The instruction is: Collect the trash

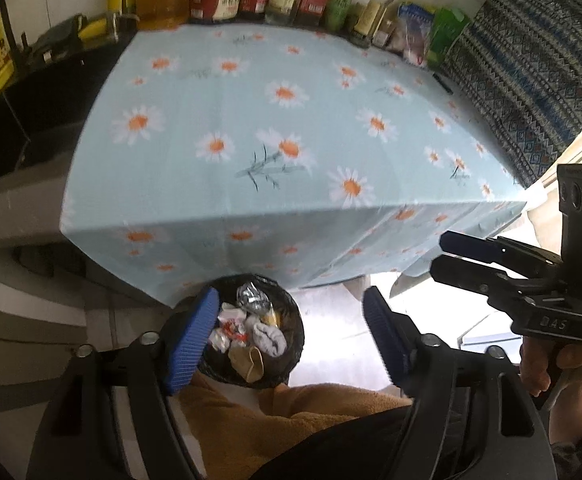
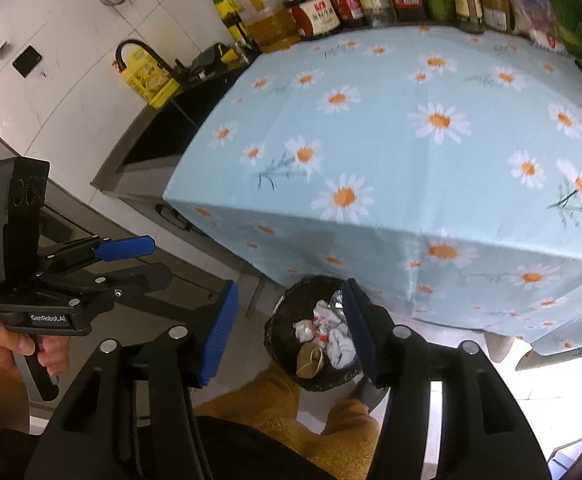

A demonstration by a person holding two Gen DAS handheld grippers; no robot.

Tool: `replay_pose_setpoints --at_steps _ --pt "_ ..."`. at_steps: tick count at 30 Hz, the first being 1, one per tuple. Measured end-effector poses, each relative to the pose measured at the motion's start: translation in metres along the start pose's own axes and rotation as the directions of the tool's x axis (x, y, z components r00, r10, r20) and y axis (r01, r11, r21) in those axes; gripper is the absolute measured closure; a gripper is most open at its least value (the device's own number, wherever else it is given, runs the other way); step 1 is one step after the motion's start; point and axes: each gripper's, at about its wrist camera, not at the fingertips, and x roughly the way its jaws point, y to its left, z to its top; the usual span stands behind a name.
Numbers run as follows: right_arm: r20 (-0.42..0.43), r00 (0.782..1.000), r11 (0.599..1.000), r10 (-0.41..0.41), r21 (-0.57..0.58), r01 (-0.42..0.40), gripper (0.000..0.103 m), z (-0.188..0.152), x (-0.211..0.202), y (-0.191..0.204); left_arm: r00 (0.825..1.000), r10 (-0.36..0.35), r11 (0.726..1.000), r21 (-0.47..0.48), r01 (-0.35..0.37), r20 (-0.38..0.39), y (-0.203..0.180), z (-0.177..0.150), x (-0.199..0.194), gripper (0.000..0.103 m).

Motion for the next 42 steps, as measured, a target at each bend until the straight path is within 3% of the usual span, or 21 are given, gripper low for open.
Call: replay_pose_setpoints --at_steps 8,11,16,19,30,42 --pt "0.092 0.995 0.999 -0.035 -0.007 0.035 0.035 0.018 -0.032 0.013 0.996 -0.009 0.999 0.033 0.006 0.093 -0.006 0.020 -0.036 0.024" --pt "0.131 0.990 0.998 -0.053 -0.013 0.055 0.014 0.022 -0.044 0.016 0.991 -0.001 0.999 0.048 -0.005 0.131 -0.009 0.026 -0.049 0.019" --pt "0.165 0.984 0.997 -0.068 -0.008 0.071 0.011 0.033 -0.060 0.020 0.983 -0.002 0.999 0.040 -0.005 0.182 -0.011 0.036 -0.064 0.015" --pt "0.192 0.977 0.995 -0.090 -0.035 0.098 0.006 0.040 -0.070 0.026 0.977 0.005 0.999 0.038 -0.013 0.211 -0.012 0.040 -0.074 0.007" --pt "0.235 0.967 0.994 -0.098 -0.032 0.109 0.005 0.057 -0.088 0.031 0.962 0.004 1.000 0.014 -0.008 0.272 -0.011 0.054 -0.093 0.007" --pt "0.206 0.972 0.993 -0.113 -0.012 0.117 0.005 0.066 -0.081 0.024 0.954 0.013 1.000 0.008 -0.016 0.301 -0.009 0.060 -0.097 0.007"
